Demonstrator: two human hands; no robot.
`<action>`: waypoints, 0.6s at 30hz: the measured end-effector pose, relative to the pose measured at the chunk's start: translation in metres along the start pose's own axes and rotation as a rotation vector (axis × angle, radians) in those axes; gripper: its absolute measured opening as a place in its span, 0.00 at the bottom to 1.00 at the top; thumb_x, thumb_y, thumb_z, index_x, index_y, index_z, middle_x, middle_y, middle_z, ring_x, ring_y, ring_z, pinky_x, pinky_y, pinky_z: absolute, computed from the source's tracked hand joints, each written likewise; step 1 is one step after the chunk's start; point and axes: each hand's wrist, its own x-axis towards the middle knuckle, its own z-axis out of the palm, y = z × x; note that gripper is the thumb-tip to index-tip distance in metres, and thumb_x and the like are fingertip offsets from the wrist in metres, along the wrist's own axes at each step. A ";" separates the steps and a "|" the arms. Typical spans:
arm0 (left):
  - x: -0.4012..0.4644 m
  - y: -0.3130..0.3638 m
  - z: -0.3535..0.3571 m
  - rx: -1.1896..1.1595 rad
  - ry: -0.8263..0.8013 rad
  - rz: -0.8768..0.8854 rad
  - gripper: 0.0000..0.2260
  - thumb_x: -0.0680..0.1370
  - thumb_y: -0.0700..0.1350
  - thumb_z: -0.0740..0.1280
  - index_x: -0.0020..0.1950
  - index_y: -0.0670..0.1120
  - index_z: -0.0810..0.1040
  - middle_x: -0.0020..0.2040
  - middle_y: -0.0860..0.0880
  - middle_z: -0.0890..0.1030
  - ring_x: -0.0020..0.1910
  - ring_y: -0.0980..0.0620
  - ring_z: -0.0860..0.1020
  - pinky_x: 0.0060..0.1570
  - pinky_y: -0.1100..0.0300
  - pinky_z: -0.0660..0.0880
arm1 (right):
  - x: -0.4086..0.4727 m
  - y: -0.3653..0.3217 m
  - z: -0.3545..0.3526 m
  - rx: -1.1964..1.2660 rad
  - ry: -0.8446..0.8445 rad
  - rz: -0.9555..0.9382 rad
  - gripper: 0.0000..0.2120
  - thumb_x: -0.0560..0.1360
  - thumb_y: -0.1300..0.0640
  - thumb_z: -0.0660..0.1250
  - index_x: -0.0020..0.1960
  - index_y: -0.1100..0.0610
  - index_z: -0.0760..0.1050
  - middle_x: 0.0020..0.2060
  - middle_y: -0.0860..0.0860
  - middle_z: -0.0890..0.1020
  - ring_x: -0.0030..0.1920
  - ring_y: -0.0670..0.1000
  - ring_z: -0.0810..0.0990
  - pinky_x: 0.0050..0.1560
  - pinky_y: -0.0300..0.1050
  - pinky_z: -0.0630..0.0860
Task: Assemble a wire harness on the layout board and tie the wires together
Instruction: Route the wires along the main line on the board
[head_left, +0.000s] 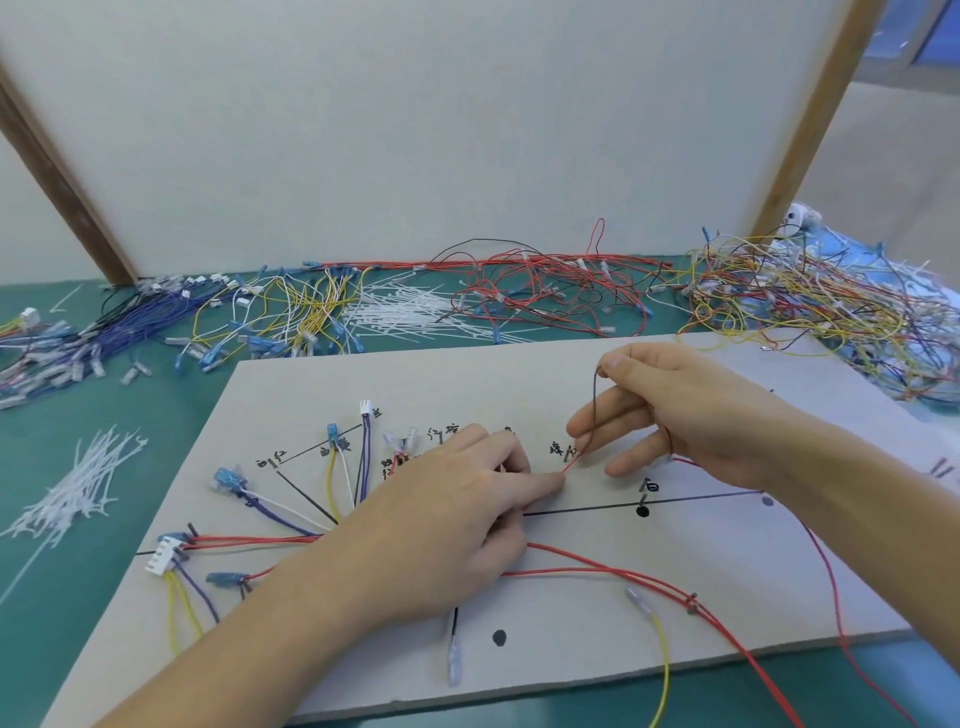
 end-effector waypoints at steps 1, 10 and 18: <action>0.000 0.000 0.000 0.006 0.000 0.002 0.18 0.80 0.48 0.58 0.68 0.59 0.74 0.52 0.57 0.70 0.53 0.54 0.68 0.52 0.59 0.69 | 0.000 -0.002 0.000 -0.032 0.012 0.014 0.12 0.88 0.51 0.54 0.56 0.58 0.70 0.44 0.61 0.88 0.44 0.60 0.89 0.29 0.47 0.82; 0.002 0.000 0.001 0.076 -0.006 -0.002 0.19 0.79 0.49 0.56 0.68 0.56 0.75 0.53 0.56 0.70 0.53 0.53 0.68 0.48 0.64 0.60 | 0.011 -0.022 0.008 -0.273 0.011 0.109 0.15 0.87 0.52 0.54 0.52 0.59 0.73 0.39 0.58 0.88 0.34 0.57 0.87 0.24 0.37 0.75; 0.001 -0.001 0.002 0.054 0.000 0.000 0.20 0.79 0.51 0.53 0.68 0.55 0.76 0.53 0.55 0.71 0.53 0.53 0.68 0.49 0.66 0.58 | 0.015 -0.009 0.011 -0.182 0.018 -0.013 0.11 0.87 0.52 0.55 0.54 0.58 0.72 0.38 0.59 0.87 0.36 0.55 0.86 0.30 0.45 0.81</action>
